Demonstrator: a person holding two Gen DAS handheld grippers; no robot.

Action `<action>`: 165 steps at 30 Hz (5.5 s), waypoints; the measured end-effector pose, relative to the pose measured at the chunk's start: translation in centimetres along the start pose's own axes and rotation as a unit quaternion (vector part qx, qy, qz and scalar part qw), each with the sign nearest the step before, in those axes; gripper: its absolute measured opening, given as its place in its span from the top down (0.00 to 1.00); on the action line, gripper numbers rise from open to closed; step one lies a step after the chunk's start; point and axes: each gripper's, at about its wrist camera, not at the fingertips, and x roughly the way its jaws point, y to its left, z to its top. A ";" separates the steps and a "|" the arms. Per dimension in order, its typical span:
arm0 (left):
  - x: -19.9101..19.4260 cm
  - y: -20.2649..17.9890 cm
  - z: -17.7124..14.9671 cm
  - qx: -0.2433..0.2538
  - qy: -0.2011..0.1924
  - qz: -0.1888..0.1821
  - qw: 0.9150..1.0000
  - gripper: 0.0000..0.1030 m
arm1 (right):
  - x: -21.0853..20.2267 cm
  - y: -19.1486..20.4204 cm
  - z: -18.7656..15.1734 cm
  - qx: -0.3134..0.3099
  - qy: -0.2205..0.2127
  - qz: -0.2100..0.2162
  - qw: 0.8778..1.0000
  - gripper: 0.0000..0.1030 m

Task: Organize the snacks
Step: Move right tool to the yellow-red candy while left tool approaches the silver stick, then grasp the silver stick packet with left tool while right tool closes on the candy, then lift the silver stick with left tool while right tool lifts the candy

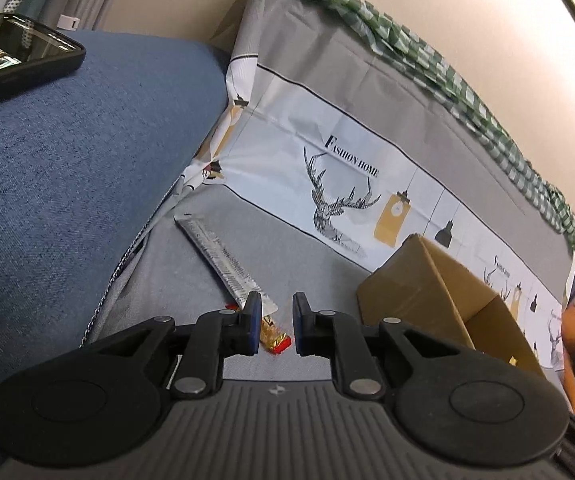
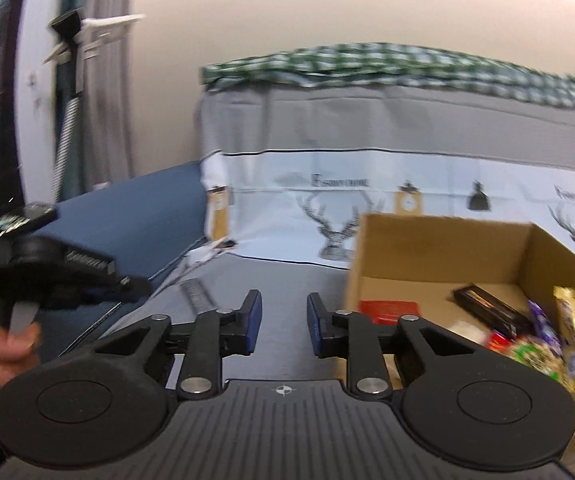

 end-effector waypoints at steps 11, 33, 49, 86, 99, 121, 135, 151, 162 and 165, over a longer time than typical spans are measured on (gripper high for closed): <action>-0.2 2.3 0.6 -0.073 -0.053 0.001 0.996 0.82 | 3.3 3.7 0.2 -0.043 0.049 0.056 0.996 0.65; -0.9 2.5 0.6 -0.061 -0.078 -0.010 0.995 0.70 | 20.8 7.1 -1.7 -0.088 0.237 0.065 0.965 0.73; -0.2 1.9 0.6 -0.047 -0.036 0.008 0.998 0.68 | 9.2 5.0 -3.8 -0.062 0.277 0.065 0.957 0.73; 9.7 -0.7 0.8 0.130 0.147 0.149 0.969 0.76 | 8.6 3.9 -4.8 -0.025 0.254 0.069 0.964 0.73; 3.0 1.0 -1.0 0.077 0.203 0.071 0.974 0.75 | 6.8 4.0 -4.6 -0.014 0.264 0.081 0.961 0.73; 7.0 0.0 -2.3 0.120 0.239 0.109 0.957 0.54 | 7.9 3.7 -5.2 -0.020 0.272 0.096 0.957 0.68; 7.2 -0.9 -2.7 0.150 0.230 0.116 0.955 0.74 | 7.1 3.5 -5.2 -0.038 0.254 0.088 0.962 0.73; 7.2 -1.2 -2.9 0.154 0.238 0.102 0.954 0.72 | 7.1 3.1 -5.5 -0.039 0.267 0.086 0.959 0.72; 7.4 -1.5 -3.1 0.159 0.240 0.107 0.952 0.71 | 7.2 3.2 -5.5 -0.047 0.266 0.086 0.959 0.72; 7.5 -1.6 -3.2 0.161 0.240 0.108 0.951 0.71 | 7.3 3.3 -5.5 -0.047 0.266 0.085 0.959 0.72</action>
